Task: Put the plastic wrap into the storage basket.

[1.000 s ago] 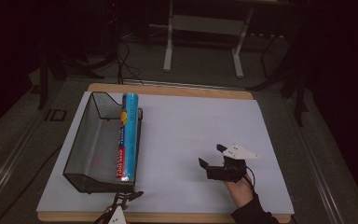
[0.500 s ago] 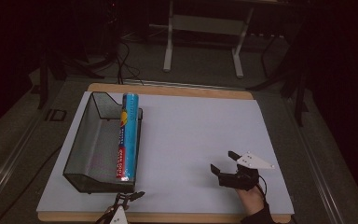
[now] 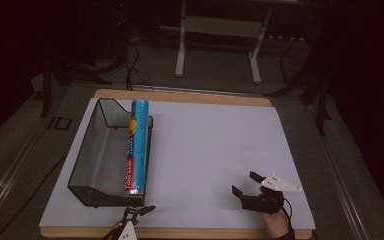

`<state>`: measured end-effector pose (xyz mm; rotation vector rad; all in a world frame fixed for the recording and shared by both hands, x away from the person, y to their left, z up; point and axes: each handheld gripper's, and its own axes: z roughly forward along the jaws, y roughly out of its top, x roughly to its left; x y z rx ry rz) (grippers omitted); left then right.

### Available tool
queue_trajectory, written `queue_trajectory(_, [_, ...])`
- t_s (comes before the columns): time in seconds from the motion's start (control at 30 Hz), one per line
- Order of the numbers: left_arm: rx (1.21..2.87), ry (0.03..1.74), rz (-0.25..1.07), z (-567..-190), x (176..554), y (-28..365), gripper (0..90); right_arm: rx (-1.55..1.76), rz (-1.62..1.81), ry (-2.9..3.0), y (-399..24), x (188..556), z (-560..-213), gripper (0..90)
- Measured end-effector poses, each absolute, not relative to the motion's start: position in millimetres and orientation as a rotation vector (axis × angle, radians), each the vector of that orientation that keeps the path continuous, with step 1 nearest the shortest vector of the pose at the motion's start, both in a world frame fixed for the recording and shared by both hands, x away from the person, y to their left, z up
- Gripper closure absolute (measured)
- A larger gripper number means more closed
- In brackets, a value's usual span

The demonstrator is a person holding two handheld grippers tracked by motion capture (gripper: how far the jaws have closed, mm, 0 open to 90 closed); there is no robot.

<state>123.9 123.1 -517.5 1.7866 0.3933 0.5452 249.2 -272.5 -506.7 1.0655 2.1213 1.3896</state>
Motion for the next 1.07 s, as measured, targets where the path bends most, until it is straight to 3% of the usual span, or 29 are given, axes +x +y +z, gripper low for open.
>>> queue_trajectory(0.53, [1.795,0.408,0.547,-519,126,124,0.7,1.077,1.308,2.101,-285,253,-525,12.8])
queue_trajectory(1.07, [1.797,0.410,0.542,-520,127,123,0.7,1.075,1.317,2.053,-289,254,-520,13.1])
